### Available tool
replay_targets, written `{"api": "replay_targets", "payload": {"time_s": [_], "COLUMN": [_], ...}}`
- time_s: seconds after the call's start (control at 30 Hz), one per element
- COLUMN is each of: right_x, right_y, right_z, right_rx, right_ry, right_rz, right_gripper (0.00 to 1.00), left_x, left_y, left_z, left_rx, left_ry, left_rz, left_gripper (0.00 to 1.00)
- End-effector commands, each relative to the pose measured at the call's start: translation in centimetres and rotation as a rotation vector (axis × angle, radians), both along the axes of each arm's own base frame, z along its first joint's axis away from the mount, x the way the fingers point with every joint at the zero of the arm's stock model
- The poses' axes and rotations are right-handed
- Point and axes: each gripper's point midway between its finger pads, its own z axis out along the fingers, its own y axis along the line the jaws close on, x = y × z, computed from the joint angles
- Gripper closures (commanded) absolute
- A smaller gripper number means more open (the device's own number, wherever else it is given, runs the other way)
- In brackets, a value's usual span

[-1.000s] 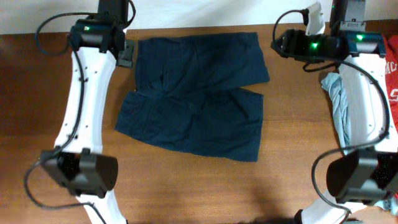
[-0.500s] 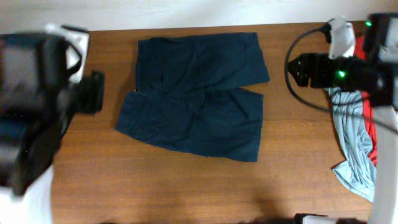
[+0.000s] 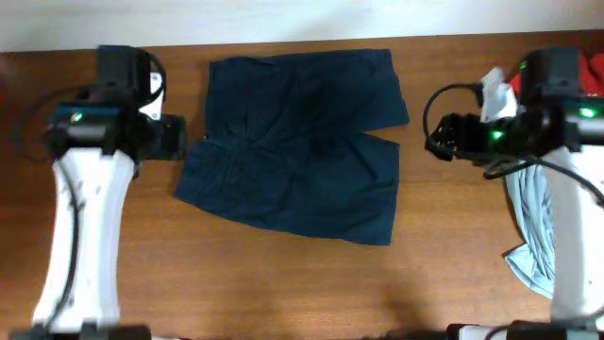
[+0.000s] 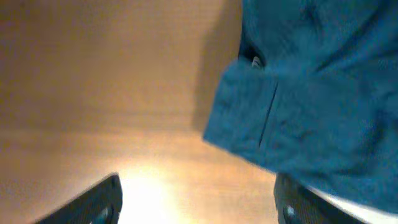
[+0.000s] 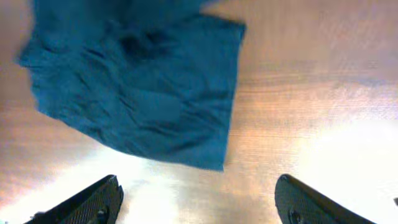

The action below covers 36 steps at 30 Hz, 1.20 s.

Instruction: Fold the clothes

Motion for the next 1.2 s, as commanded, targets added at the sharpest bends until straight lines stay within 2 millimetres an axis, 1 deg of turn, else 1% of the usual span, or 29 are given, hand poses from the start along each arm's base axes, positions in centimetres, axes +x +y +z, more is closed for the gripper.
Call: {"api": "replay_targets", "payload": {"time_s": [0.0, 0.1, 0.13, 0.27, 0.37, 0.47, 0.5, 0.53, 0.57, 0.6, 0.67, 0.73, 0.77, 0.83, 1.03, 1.1, 1.17], "right_x": [-0.2, 0.0, -0.1, -0.6, -1.0, -1.0, -1.0, -1.0, -1.0, -1.0, -1.1, -1.2, -1.3, -1.4, -2.1, -2.1, -1.9], "right_y": [-0.5, -1.0, -1.2, -1.3, -1.3, -1.5, -1.6, -1.6, -1.6, -1.6, -1.6, -1.6, -1.5, -1.5, -1.4, -1.4, -1.5], "right_z": [-3.7, -7.5, -8.9, -13.2, -15.4, -16.8, -17.3, -17.7, -17.9, -18.1, -18.5, -18.8, -19.0, -19.3, -20.4, -20.6, -20.6], "right_rx": [0.002, -0.01, -0.017, -0.016, -0.012, -0.024, -0.03, -0.029, -0.029, -0.028, -0.028, -0.028, -0.028, -0.028, -0.027, -0.027, -0.027], "right_ry": [0.1, 0.176, 0.203, 0.276, 0.315, 0.324, 0.321, 0.321, 0.322, 0.323, 0.328, 0.333, 0.335, 0.338, 0.347, 0.342, 0.332], "right_rz": [-0.05, -0.109, -0.13, -0.157, -0.173, -0.175, -0.176, -0.176, -0.181, -0.183, -0.183, -0.183, -0.183, -0.183, -0.182, -0.182, -0.182], "right_gripper": [0.17, 0.17, 0.17, 0.17, 0.17, 0.17, 0.17, 0.17, 0.17, 0.17, 0.17, 0.17, 0.17, 0.17, 0.19, 0.22, 0.32], "left_x": [1.0, 2.1, 2.3, 2.8, 2.5, 2.3, 2.4, 2.5, 2.6, 2.7, 2.6, 2.5, 2.3, 1.9, 0.0, -0.5, -0.8], "left_y": [-0.1, 0.4, 0.4, 0.0, -0.2, -0.3, -0.2, -0.2, -0.3, -0.2, -0.2, -0.3, -0.3, -0.4, -0.8, -1.5, -2.4], "left_z": [-5.2, -9.2, -10.3, -14.6, -17.6, -20.0, -21.2, -21.7, -22.2, -22.5, -22.9, -23.1, -23.1, -23.1, -22.8, -22.6, -22.4], "left_rx": [-0.133, -0.141, -0.144, -0.162, -0.184, -0.187, -0.185, -0.186, -0.187, -0.187, -0.188, -0.189, -0.19, -0.199, -0.226, -0.266, -0.317], "left_ry": [0.091, 0.17, 0.196, 0.295, 0.374, 0.43, 0.446, 0.451, 0.455, 0.458, 0.465, 0.473, 0.48, 0.499, 0.572, 0.592, 0.603], "left_rz": [-0.002, 0.008, -0.004, -0.04, -0.046, -0.065, -0.075, -0.074, -0.074, -0.074, -0.074, -0.073, -0.073, -0.072, -0.064, -0.065, -0.068], "left_gripper": [0.22, 0.22, 0.22, 0.2, 0.21, 0.2, 0.22, 0.23, 0.27, 0.34, 0.58, 0.75, 0.87, 0.99, 0.99, 1.0, 1.0]}}
